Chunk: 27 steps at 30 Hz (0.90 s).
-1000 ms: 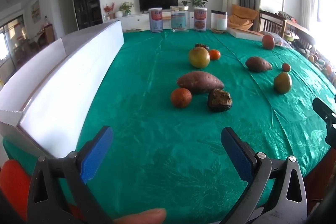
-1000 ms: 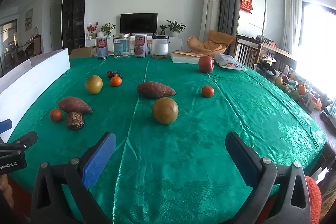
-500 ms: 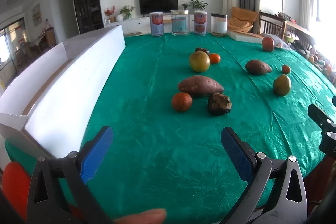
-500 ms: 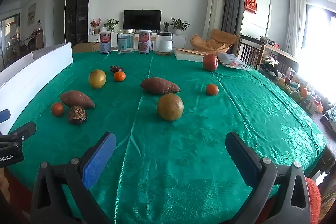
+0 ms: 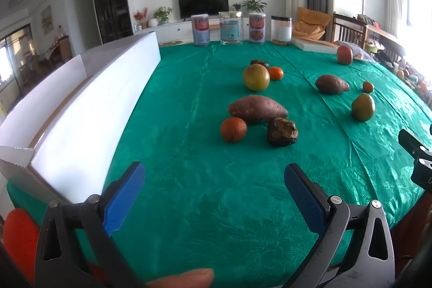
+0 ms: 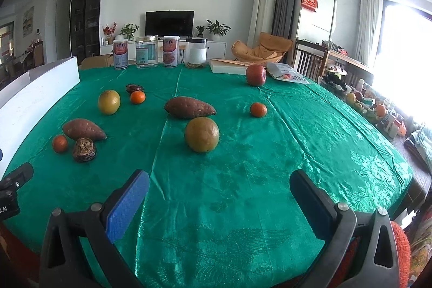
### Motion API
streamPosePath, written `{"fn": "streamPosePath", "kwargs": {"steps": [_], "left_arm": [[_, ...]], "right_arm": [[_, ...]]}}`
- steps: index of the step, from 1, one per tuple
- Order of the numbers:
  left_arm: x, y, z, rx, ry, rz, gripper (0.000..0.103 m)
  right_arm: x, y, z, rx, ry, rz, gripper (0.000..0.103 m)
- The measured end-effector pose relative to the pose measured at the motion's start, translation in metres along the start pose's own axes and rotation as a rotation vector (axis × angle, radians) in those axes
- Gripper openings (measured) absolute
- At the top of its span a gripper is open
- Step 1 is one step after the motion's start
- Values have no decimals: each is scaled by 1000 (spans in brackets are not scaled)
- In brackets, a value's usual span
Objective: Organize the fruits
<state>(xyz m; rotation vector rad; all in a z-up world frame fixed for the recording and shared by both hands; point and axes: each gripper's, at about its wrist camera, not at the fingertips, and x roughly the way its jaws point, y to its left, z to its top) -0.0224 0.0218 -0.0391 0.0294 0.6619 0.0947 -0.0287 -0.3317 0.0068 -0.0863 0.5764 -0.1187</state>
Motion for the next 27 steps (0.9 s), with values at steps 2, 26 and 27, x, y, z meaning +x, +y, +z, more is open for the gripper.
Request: {"fn": "streamPosePath", "kwargs": {"steps": [2, 26, 27], "left_arm": [[0, 0, 0, 0, 0, 1, 103], [0, 1, 0, 4, -5, 3, 103], [0, 1, 0, 4, -5, 3, 103]], "right_arm": [[1, 0, 0, -1, 3, -2, 103], [3, -2, -1, 5, 2, -25, 103], [3, -2, -1, 4, 2, -25, 103]]}}
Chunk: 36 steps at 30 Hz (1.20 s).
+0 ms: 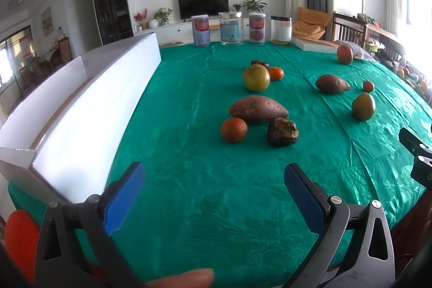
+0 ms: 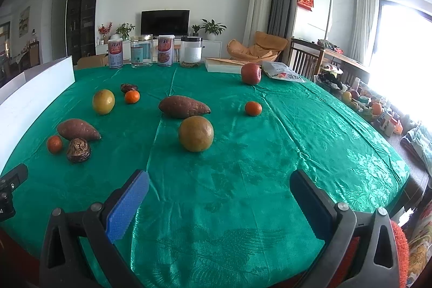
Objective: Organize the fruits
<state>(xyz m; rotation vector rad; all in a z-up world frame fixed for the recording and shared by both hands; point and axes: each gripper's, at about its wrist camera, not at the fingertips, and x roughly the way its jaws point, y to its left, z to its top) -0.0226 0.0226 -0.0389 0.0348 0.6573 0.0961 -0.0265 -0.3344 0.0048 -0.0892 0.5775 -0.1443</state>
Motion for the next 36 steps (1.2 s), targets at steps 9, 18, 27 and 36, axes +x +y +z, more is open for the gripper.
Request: {"fn": "streamPosePath", "kwargs": {"steps": [9, 18, 27, 36], "left_arm": [[0, 0, 0, 1, 2, 0, 103], [0, 0, 0, 4, 4, 1, 103], [5, 8, 3, -32, 26, -3, 103], [47, 23, -17, -69, 224, -46, 103]], "right_arm": [[0, 0, 0, 2, -1, 0, 103], [-1, 1, 1, 5, -4, -3, 103], [-2, -3, 1, 13, -11, -17, 103], [6, 4, -3, -6, 50, 100, 103]]}}
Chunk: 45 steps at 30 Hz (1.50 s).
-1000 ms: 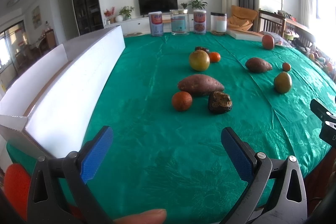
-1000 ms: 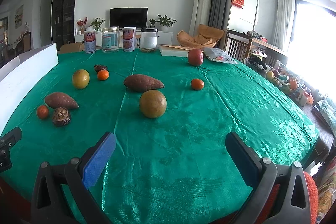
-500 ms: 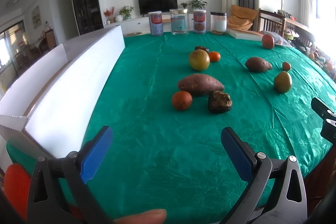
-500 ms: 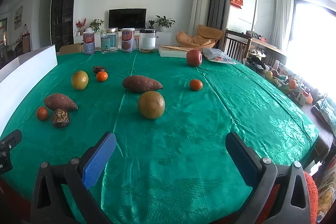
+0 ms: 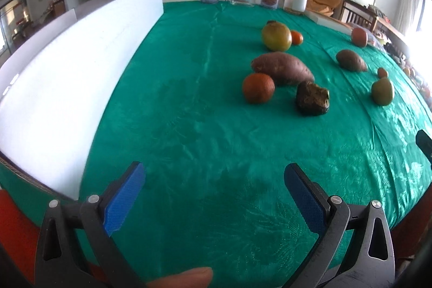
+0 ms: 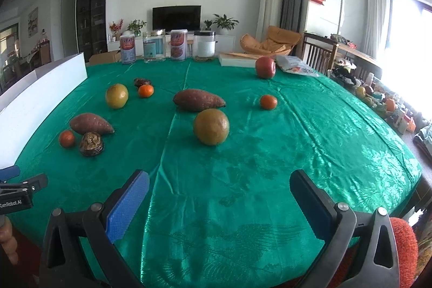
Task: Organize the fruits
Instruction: 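Close the left gripper on the orange while the right gripper grasps the brown round fruit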
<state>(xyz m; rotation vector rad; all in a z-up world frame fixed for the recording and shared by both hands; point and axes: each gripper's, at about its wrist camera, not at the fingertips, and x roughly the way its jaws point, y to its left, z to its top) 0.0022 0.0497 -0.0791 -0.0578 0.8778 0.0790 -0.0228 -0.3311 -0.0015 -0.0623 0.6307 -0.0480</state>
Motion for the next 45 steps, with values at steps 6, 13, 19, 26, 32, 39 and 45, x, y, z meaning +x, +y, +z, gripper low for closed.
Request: {"fn": "streamPosePath", "kwargs": {"steps": [6, 13, 19, 26, 32, 39, 45], "left_arm": [[7, -12, 4, 49, 6, -17, 103], [8, -11, 7, 46, 17, -21, 103], [8, -10, 7, 43, -9, -20, 103], [5, -14, 8, 107, 52, -78, 103], [2, -8, 14, 58, 71, -198, 103], [12, -1, 34, 19, 88, -247, 102], [29, -5, 66, 87, 67, -278, 101]], "right_arm": [[44, 25, -6, -42, 169, 125, 103], [60, 30, -16, -57, 195, 148, 103], [58, 30, -17, -47, 196, 149, 103], [54, 27, -16, -61, 214, 170, 103], [51, 25, -19, -63, 210, 174, 103], [51, 3, -14, 26, 216, 163, 103], [50, -10, -14, 78, 209, 165, 103]]}}
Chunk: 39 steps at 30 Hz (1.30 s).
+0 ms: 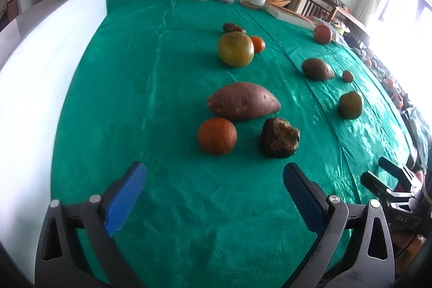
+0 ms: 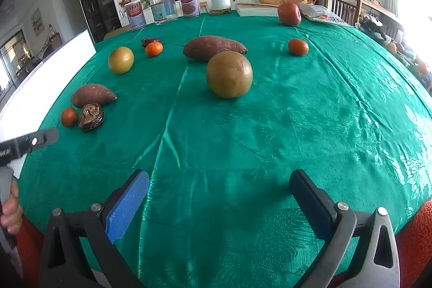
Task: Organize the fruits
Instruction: 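Close the left gripper on the orange while the right gripper grasps the brown round fruit, then carry the orange and brown fruit into the cardboard tray and release both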
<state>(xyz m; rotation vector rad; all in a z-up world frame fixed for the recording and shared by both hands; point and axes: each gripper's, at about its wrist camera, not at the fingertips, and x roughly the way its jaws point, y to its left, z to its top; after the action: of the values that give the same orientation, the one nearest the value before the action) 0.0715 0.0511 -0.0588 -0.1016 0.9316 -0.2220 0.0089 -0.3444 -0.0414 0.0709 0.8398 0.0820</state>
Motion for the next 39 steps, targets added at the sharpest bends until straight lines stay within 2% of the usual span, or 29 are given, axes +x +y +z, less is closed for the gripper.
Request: {"fn": "streamPosePath", "kwargs": {"steps": [2, 5, 8, 10, 13, 17, 19, 20, 26, 29, 33, 39], "left_arm": [[3, 0, 7, 19, -1, -9, 99], [10, -4, 14, 68, 5, 7, 79], [18, -3, 16, 73, 22, 25, 79], [21, -1, 16, 57, 29, 21, 79], [22, -1, 16, 52, 30, 21, 79], [24, -4, 16, 67, 25, 32, 78], [25, -5, 16, 71, 23, 30, 77], [24, -5, 15, 71, 22, 25, 77], [23, -5, 14, 73, 17, 14, 71], [22, -6, 14, 74, 14, 14, 60], [22, -7, 14, 78, 14, 10, 33], [8, 0, 11, 29, 12, -8, 31]], "right_arm": [[-4, -1, 1, -5, -22, 1, 103], [-9, -4, 10, -11, -56, 4, 103], [-2, -8, 25, -16, -48, 30, 100], [6, -10, 39, -17, -25, 83, 92], [22, -15, 59, -11, 17, 152, 86], [48, -20, 81, -21, 60, 148, 77], [61, -21, 90, -16, 90, 146, 67], [65, -22, 91, -11, 98, 146, 66], [66, -21, 98, -17, 93, 143, 49], [66, -26, 97, 3, 104, 155, 49], [61, -28, 93, 11, 112, 163, 49], [48, -21, 84, -1, 136, 196, 48]]}}
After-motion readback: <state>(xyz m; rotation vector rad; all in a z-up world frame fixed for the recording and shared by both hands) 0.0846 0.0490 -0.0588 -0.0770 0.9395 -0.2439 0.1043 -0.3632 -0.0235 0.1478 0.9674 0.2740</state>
